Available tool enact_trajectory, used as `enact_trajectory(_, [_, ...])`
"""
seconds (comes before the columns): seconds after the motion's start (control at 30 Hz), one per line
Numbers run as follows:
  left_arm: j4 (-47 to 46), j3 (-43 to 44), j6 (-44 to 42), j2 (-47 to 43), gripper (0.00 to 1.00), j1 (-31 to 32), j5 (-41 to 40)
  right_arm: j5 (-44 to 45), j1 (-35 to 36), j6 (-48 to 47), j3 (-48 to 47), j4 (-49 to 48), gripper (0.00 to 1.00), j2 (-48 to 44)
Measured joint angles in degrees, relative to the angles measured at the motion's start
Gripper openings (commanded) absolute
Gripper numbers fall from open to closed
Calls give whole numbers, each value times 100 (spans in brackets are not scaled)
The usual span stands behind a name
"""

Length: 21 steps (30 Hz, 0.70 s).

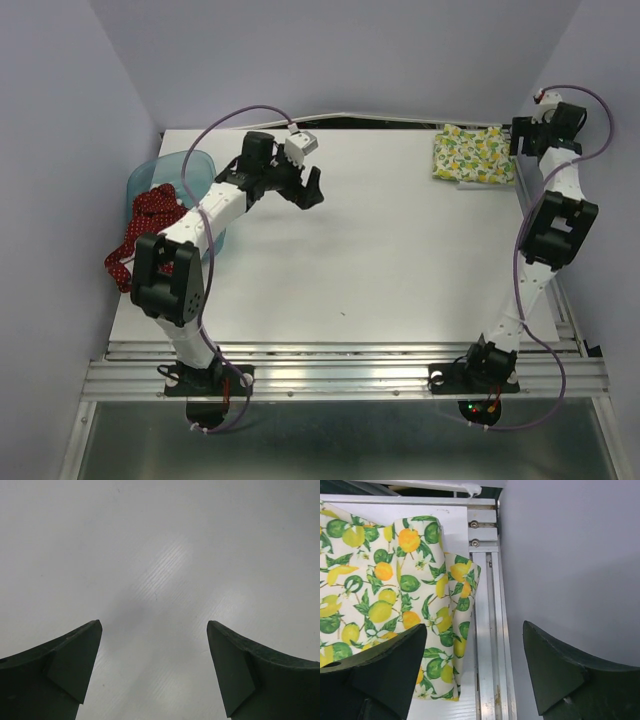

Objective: Fold and stack the skirts
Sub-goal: Neatly place the folded skirt to the corner

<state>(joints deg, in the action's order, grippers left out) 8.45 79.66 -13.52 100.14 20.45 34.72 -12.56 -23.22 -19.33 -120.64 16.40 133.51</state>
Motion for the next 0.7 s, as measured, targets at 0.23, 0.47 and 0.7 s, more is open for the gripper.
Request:
enact_trajectory(0.23, [-407, -227, 385, -758, 99, -262, -831, -529, 129, 398, -131, 1038, 100, -483])
enact_trajectory(0.47, [9, 621, 363, -892, 99, -520, -1810, -1307, 680, 949, 977, 1707, 100, -2490])
enact_trajectory(0.7, [256, -520, 212, -1187, 99, -501, -2205, -1840, 1513, 1582, 4065, 1388, 100, -4763])
